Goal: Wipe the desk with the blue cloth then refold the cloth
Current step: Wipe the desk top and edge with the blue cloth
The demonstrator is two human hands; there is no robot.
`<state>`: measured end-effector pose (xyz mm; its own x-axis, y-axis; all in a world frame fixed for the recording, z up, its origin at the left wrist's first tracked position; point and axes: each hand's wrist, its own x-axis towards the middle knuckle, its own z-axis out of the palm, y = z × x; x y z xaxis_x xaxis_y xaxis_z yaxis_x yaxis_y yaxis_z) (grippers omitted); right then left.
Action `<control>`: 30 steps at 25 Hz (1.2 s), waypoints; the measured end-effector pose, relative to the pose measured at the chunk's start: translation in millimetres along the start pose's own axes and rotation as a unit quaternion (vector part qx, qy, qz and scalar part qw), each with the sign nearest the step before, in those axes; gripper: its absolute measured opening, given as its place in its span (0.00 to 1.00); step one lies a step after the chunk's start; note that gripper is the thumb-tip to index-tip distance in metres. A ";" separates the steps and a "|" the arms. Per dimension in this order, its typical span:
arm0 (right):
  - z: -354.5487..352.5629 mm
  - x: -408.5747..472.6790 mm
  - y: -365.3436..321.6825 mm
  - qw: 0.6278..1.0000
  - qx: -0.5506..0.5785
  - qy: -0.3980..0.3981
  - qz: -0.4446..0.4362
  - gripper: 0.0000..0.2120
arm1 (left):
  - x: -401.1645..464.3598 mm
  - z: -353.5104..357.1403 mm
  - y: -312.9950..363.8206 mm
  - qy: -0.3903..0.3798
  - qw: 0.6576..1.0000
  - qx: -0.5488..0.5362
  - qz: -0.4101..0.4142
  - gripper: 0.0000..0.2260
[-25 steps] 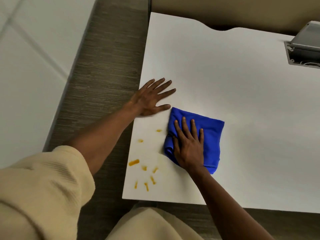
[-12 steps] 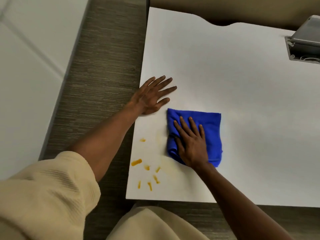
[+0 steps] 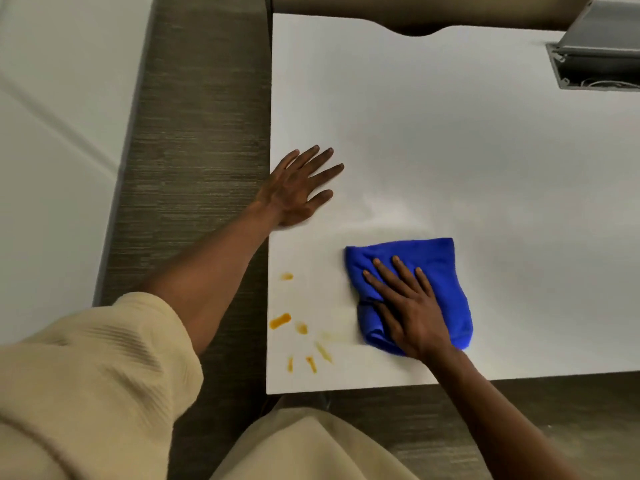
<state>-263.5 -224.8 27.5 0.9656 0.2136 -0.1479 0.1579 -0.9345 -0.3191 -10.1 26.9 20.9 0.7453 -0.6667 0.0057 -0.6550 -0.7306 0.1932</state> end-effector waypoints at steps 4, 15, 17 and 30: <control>13.7 62.6 -53.6 0.990 -0.017 0.052 0.129 0.29 | 0.9 5.4 -1.5 0.009 1.000 -0.008 0.001 0.26; 6.6 -42.3 18.2 0.977 -0.075 0.031 0.199 0.34 | 2.2 15.2 -5.5 0.024 1.000 -0.006 -0.007 0.28; 3.3 -1.9 9.6 0.959 -0.060 0.051 0.271 0.34 | 3.6 15.4 -7.0 0.030 0.999 -0.013 -0.003 0.27; 29.5 -46.4 -41.1 0.995 -0.088 -0.008 0.045 0.27 | -7.4 15.7 -1.4 0.015 0.999 -0.013 0.040 0.30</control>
<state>-320.8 -187.9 19.9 0.9742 0.1308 -0.1838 0.1066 -0.9849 -0.1361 -16.7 30.5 5.2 0.6944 -0.7177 0.0514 -0.7093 -0.6707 0.2168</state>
